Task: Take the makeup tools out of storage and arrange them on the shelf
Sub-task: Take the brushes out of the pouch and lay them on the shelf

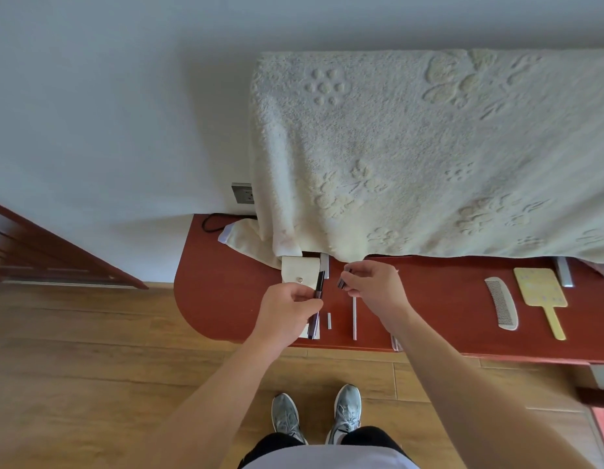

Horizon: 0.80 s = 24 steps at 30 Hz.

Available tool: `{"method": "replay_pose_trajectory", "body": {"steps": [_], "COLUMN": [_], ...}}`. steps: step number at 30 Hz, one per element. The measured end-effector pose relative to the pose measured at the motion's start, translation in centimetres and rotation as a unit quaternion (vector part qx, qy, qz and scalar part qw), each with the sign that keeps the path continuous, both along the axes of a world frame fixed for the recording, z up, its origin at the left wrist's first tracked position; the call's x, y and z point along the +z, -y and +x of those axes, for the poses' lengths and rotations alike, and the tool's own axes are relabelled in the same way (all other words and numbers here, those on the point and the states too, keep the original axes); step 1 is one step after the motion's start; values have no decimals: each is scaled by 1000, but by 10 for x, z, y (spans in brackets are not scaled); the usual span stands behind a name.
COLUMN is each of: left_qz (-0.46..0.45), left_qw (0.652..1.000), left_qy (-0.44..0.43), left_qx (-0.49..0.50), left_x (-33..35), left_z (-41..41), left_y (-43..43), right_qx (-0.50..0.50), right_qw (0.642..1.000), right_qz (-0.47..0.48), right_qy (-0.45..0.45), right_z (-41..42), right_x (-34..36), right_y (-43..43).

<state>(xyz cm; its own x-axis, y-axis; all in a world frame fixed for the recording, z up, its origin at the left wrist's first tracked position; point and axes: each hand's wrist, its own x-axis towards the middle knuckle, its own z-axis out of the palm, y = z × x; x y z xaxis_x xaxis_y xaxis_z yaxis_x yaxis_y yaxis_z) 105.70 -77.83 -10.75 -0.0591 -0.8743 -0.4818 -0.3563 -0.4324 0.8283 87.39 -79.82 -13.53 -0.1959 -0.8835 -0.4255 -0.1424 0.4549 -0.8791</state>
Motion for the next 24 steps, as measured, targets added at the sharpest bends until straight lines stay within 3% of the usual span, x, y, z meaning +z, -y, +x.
{"method": "replay_pose_trajectory", "body": {"steps": [10, 24], "left_qz": [7, 40], "left_qw": [1000, 998], "left_qy": [7, 9], "left_qx": [19, 45], "left_x": [-5, -22], "left_z": [11, 23], "left_y": [-8, -2], "right_qx": [66, 141], "right_qw": [985, 957], "right_qz": [24, 50], "right_qy": [-158, -249], "right_z": [13, 26], "right_x": [-38, -79], "right_y": [9, 22]}}
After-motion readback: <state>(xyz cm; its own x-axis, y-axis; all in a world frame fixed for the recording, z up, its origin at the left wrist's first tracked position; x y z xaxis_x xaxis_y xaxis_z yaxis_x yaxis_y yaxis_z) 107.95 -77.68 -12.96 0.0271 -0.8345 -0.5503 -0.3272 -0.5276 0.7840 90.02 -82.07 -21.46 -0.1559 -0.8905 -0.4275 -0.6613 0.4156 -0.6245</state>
